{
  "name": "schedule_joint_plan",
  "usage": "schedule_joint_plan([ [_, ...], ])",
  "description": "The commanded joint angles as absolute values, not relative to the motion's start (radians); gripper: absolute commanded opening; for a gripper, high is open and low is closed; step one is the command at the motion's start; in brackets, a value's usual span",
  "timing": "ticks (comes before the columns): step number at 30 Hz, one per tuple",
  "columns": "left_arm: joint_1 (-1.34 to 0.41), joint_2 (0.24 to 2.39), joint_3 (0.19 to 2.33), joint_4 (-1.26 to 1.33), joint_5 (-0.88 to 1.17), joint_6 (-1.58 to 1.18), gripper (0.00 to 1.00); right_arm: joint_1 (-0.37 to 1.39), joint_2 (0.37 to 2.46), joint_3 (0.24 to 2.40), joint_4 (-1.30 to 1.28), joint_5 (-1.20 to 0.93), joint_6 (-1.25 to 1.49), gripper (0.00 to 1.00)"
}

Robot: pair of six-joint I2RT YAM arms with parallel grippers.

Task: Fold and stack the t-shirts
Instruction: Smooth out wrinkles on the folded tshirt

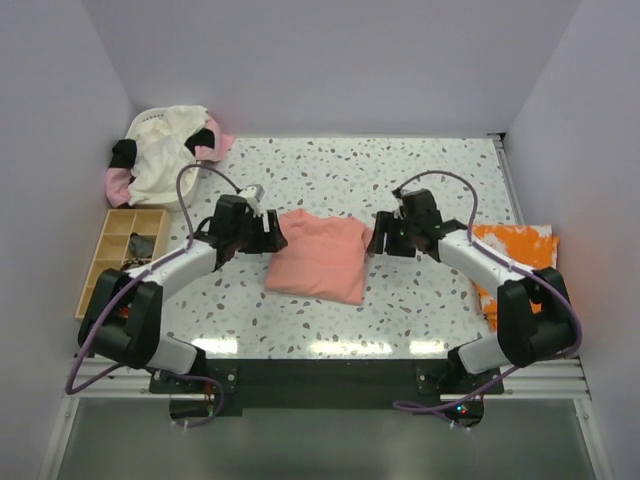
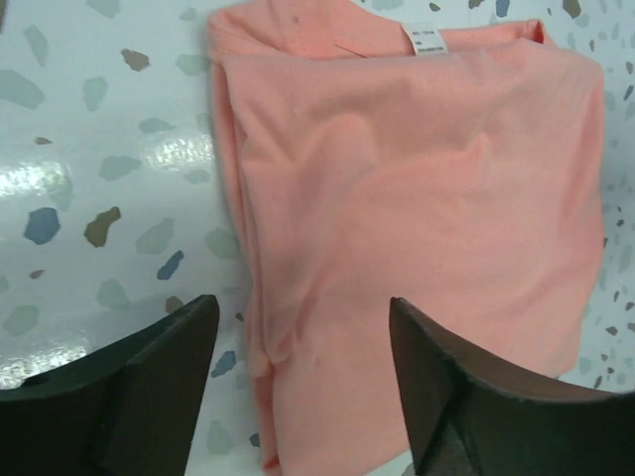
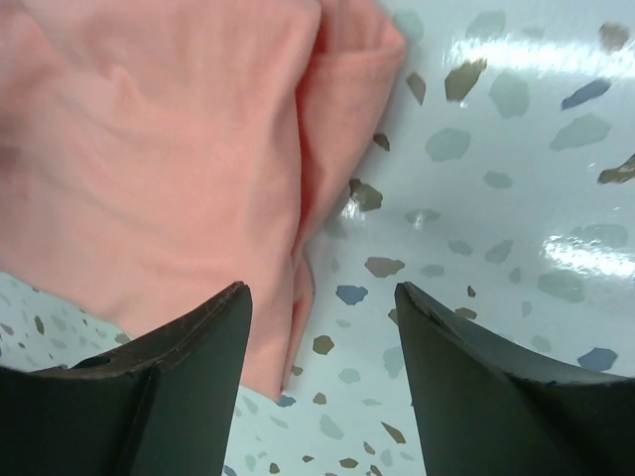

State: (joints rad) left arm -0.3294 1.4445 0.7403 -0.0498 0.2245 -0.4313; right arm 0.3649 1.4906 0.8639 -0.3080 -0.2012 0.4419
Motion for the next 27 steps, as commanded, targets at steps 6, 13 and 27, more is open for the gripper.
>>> schedule_joint_plan([
  [6,-0.327,1.531,0.925,-0.101,0.133,-0.417,0.83,0.36,1.531,1.012,-0.256,-0.176,0.459,0.64],
  [13,-0.325,1.663,1.008,-0.017,0.195,-0.443,0.82,0.36,1.655,1.081,-0.177,-0.244,0.482,0.59],
  [27,-0.322,1.776,0.991,0.12,0.25,-0.462,0.49,0.361,1.764,1.074,-0.091,-0.348,0.511,0.4],
])
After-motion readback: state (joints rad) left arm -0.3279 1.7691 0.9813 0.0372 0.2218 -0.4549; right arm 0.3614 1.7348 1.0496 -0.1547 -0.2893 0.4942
